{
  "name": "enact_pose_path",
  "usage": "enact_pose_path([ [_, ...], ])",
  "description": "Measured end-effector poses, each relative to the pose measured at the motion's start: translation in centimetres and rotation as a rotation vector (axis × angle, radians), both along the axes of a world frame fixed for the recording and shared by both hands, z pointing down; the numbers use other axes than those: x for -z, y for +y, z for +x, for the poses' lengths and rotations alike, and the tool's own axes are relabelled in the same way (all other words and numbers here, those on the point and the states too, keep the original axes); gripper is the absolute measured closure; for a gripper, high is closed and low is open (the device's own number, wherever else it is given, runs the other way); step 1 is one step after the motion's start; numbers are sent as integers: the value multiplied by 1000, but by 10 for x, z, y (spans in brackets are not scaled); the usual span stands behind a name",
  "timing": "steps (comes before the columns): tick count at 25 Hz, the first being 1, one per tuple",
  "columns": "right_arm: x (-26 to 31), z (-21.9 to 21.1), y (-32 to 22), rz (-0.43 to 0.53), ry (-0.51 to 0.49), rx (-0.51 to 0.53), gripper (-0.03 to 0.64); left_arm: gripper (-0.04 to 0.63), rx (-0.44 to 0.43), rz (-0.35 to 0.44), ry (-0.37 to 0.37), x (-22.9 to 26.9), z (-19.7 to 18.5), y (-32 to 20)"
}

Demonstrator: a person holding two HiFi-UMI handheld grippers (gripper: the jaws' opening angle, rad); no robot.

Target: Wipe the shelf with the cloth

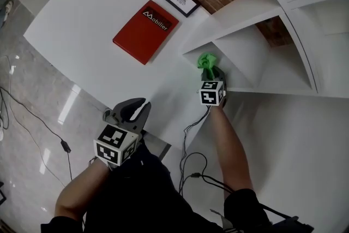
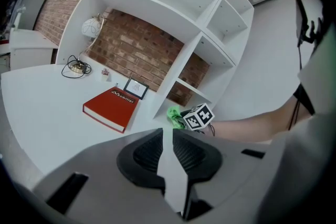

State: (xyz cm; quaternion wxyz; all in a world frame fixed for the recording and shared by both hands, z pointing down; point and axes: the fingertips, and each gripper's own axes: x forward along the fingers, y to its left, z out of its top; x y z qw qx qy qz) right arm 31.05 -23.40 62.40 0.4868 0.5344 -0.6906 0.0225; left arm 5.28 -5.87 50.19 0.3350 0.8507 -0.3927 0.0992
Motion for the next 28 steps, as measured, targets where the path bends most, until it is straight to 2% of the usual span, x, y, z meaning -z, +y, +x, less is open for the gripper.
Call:
enact_pose_path([
  [4,-5,48,-34,24,15,-225,563,538,33,1,-9,-5,-19,1],
  [7,-14,73,-58,13,36,-351,563,538,51,-14,-13,-13,-32,2],
  [10,-24,91,-76,-23,90,-441,563,538,64,-32,-14,-22,-42,-1],
  [13,-36,103,-80,-105,127,-502,563,538,71,-43,-13,-30,-49,-6],
  [15,-44,103,-76,-143,126,-514,563,538,66,-44,-12,-31,-51,-10],
  [19,-42,84,-64,-148,107,-443,563,538,33,-34,-10,-28,-49,-18],
  [24,-43,75,-31,-150,-50,-510,563,538,-33,-10,6,-17,-31,-30],
  [28,-44,70,-8,-135,-104,-518,563,538,-84,-1,15,-12,-17,-34],
])
